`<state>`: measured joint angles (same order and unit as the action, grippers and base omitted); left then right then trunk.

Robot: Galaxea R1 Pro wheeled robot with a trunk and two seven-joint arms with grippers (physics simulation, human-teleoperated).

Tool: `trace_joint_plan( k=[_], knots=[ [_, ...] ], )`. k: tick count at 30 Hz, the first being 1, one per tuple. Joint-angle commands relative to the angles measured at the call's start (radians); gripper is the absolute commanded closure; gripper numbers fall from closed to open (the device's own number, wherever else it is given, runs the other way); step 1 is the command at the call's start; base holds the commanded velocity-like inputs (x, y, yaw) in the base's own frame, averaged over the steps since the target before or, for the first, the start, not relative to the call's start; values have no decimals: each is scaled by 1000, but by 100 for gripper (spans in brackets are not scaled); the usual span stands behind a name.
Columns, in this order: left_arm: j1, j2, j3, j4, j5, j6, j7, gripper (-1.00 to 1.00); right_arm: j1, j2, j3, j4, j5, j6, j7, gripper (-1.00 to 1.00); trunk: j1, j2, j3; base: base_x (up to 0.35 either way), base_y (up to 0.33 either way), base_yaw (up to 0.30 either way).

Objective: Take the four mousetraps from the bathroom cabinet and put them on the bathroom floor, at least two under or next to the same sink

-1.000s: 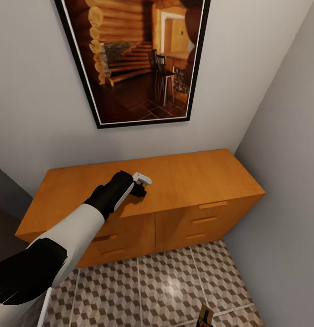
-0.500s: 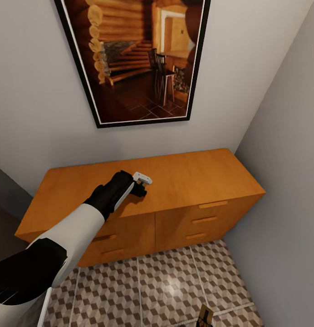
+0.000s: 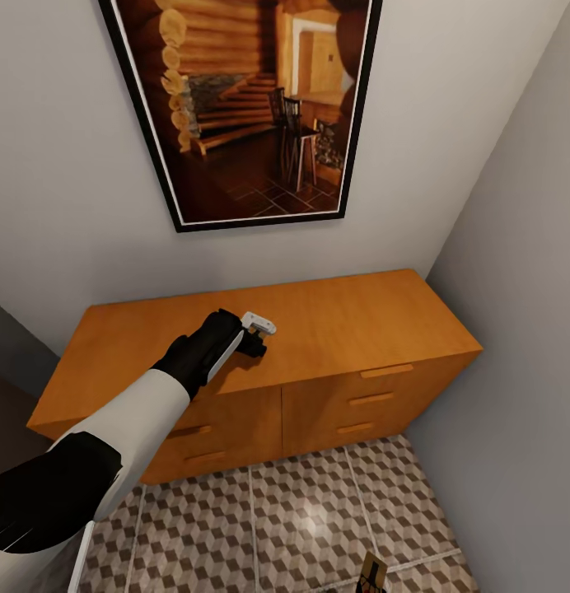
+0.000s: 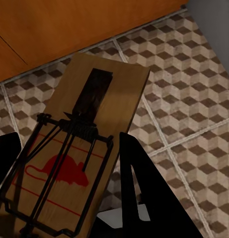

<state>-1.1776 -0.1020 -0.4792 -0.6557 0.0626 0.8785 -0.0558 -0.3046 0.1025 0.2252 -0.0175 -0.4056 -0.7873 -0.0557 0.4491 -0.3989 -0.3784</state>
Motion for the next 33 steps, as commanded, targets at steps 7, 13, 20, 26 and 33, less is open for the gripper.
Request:
trace_joint_plan(
  k=[7, 13, 20, 26, 33],
  knots=[
    [0, 1, -3, 26, 2, 3, 1, -100, -1, 0, 8, 1, -4, -3, -6, 100, 1, -1, -2, 0, 0, 0],
    [0, 2, -3, 27, 2, 4, 1, -100, -1, 0, 8, 1, -4, -3, -6, 100, 1, -1, -2, 0, 0, 0],
    [0, 2, -3, 27, 2, 3, 1, 100, -1, 1, 8, 1, -4, -3, -6, 100, 1, -1, -2, 0, 0, 0],
    [0, 2, -3, 28, 2, 4, 1, 100, -1, 2, 8, 1, -4, -3, -6, 100, 1, -1, -2, 0, 0, 0],
    [0, 4, -3, 32, 2, 4, 1, 100, -1, 2, 8, 1, -4, -3, -6, 100, 1, -1, -2, 0, 0, 0]
  ],
)
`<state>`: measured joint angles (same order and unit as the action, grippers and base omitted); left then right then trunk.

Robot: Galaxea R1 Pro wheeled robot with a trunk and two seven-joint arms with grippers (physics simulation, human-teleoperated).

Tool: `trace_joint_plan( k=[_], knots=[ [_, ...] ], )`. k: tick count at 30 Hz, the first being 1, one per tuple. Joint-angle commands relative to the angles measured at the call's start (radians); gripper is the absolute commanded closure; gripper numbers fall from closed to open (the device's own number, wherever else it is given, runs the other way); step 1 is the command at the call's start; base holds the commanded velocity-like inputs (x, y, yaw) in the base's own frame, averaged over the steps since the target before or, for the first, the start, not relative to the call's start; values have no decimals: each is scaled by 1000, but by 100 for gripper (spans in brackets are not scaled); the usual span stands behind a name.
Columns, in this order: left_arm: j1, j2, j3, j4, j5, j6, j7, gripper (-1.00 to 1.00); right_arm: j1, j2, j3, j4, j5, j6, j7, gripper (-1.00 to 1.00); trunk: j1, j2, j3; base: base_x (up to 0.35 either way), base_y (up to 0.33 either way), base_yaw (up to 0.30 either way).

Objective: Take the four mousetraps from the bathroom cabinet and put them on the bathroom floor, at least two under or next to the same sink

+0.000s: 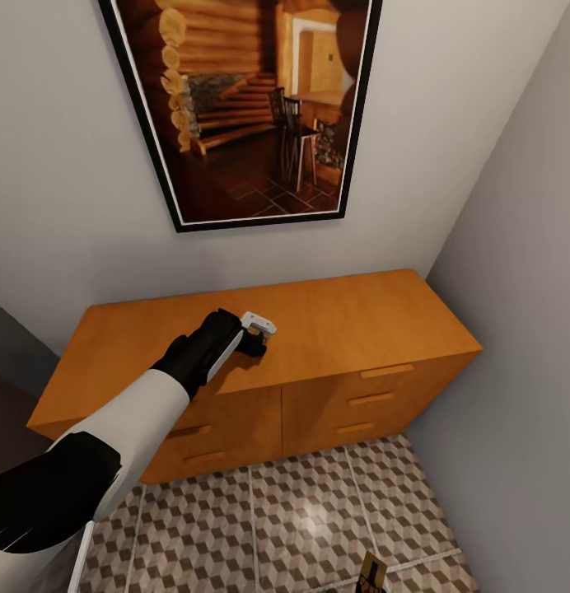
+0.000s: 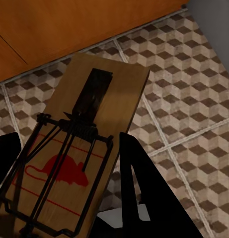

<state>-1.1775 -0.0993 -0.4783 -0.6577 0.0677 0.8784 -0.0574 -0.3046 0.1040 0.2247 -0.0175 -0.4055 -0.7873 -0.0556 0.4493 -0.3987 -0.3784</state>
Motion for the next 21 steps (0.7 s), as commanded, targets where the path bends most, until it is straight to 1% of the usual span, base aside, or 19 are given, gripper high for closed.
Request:
trace_joint_plan(
  k=[1, 8, 14, 21],
  knots=[
    [-1, 0, -3, 35, -3, 4, 2, 100, -1, 0, 9, 1, -4, -3, -6, 100, 1, -1, -2, 0, 0, 0],
    [0, 0, -3, 25, -4, 4, 3, 100, -1, 0, 9, 1, -4, -3, -6, 100, 1, -1, -2, 0, 0, 0],
    [-1, 0, -3, -27, -5, 6, 4, 100, -1, 0, 9, 1, -4, -3, -6, 100, 1, -1, -2, 0, 0, 0],
    [-1, 0, -3, -106, -5, 15, 5, 100, -1, 0, 9, 1, -4, -3, -6, 100, 1, -1, -2, 0, 0, 0]
  ],
)
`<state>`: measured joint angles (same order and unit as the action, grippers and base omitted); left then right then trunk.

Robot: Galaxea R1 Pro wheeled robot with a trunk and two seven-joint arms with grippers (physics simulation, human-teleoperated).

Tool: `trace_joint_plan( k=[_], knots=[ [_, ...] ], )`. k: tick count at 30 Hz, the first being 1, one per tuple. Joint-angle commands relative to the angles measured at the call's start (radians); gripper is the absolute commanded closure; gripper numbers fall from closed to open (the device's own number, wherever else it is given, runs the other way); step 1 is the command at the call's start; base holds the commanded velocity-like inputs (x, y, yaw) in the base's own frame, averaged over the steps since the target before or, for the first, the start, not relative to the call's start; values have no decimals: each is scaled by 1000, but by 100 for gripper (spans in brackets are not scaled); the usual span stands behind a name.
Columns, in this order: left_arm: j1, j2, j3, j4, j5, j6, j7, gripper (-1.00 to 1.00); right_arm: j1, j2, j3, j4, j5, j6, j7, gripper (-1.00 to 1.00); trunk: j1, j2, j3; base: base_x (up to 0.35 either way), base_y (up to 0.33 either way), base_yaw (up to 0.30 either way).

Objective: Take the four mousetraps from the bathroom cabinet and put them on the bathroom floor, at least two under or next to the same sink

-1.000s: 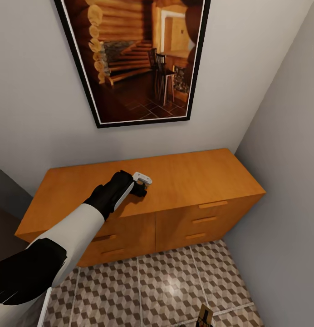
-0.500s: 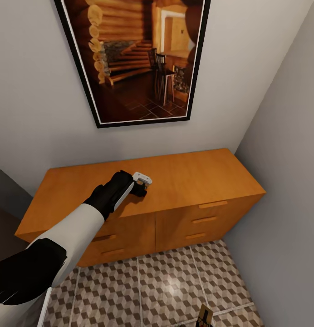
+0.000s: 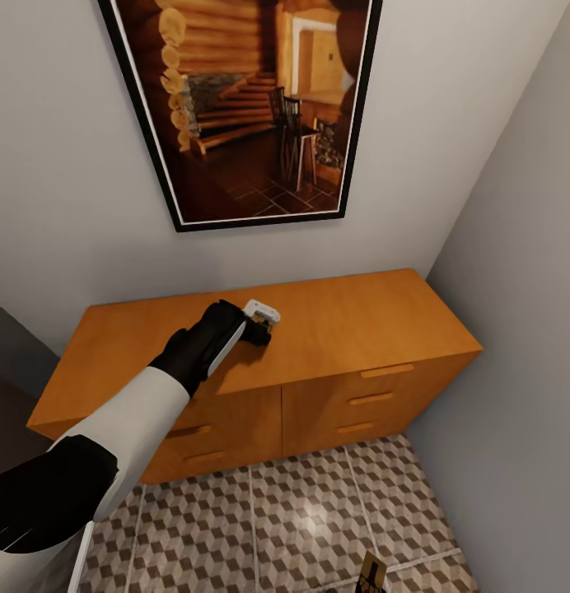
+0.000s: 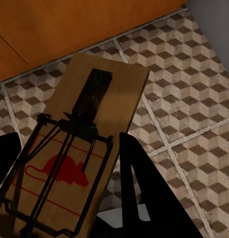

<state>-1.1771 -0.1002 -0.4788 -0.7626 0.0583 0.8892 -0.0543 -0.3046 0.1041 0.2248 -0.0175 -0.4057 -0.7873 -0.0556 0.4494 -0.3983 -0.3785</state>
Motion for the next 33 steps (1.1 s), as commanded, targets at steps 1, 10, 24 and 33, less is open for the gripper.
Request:
trace_joint_plan(
  k=[1, 10, 24, 33],
  knots=[
    [-1, 1, -2, -16, 5, 7, 2, 100, -1, 0, 8, 1, -4, -3, -6, 100, 1, -2, -2, 0, 0, 0],
    [-1, 1, -1, -164, 6, 76, 2, 100, -1, 0, 8, 1, -4, -3, -6, 100, 1, -2, -2, 0, 0, 0],
    [-1, 8, -3, -233, 9, 116, 2, 100, -1, 0, 8, 1, -4, -3, -6, 100, 1, -2, -2, -102, -4, 0],
    [-1, 7, -3, -187, 9, 114, 2, 100, -1, 0, 8, 1, -4, -3, -6, 100, 1, -2, -2, -329, -68, 0]
  ],
)
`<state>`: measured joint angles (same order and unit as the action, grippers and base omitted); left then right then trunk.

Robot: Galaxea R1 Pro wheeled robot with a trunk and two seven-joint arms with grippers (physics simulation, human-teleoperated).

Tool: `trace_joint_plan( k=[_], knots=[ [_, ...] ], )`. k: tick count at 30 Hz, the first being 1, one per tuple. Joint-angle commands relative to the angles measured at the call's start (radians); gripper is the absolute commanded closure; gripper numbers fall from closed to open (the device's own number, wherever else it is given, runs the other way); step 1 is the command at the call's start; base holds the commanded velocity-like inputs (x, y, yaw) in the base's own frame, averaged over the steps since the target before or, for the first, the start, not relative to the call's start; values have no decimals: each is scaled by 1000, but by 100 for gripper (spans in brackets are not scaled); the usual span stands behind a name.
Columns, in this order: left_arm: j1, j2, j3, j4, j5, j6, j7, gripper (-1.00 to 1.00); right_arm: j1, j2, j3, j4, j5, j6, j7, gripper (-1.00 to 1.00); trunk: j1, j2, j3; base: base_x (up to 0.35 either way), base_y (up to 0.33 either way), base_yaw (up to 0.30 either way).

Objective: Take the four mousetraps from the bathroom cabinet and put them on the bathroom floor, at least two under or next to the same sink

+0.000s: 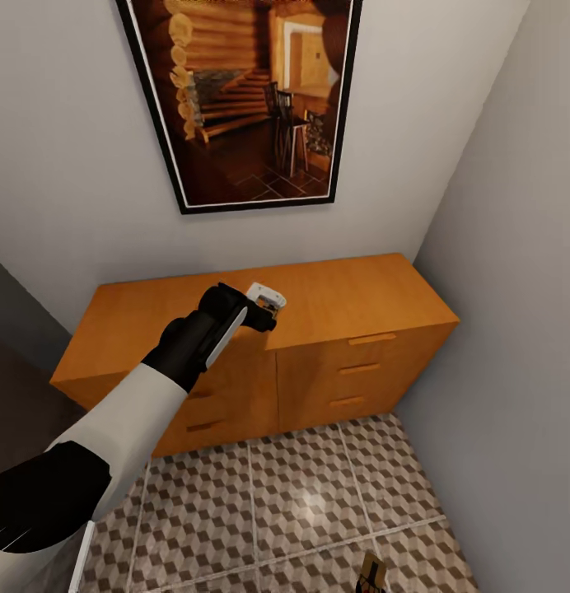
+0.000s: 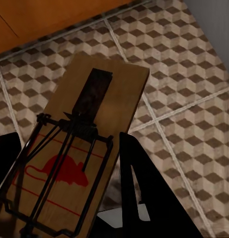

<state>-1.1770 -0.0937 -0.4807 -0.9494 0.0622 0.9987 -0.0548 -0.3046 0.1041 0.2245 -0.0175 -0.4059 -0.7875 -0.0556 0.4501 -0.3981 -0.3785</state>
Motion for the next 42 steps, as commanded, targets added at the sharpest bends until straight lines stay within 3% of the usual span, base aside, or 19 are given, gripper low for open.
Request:
trace_joint_plan(
  k=[1, 31, 38, 42],
  knots=[
    [-1, 0, -1, 1, 5, 4, 3, 100, -1, 0, 9, 1, -4, -3, -6, 100, 0, -2, -2, -336, -81, 0],
    [-1, 0, -1, 56, 7, 2, 1, 100, -1, 0, 9, 1, -3, -3, -6, 100, 0, -2, -2, -337, -86, 0],
    [-1, -3, -2, 134, 5, -5, -1, 100, -1, 0, 9, 1, -4, -3, -6, 100, 0, -2, -2, -250, -76, 0],
    [3, -3, -2, 219, 7, -94, -5, 100, -1, 0, 9, 1, -3, -3, -6, 100, 0, -2, -2, -39, -14, 0]
  ],
)
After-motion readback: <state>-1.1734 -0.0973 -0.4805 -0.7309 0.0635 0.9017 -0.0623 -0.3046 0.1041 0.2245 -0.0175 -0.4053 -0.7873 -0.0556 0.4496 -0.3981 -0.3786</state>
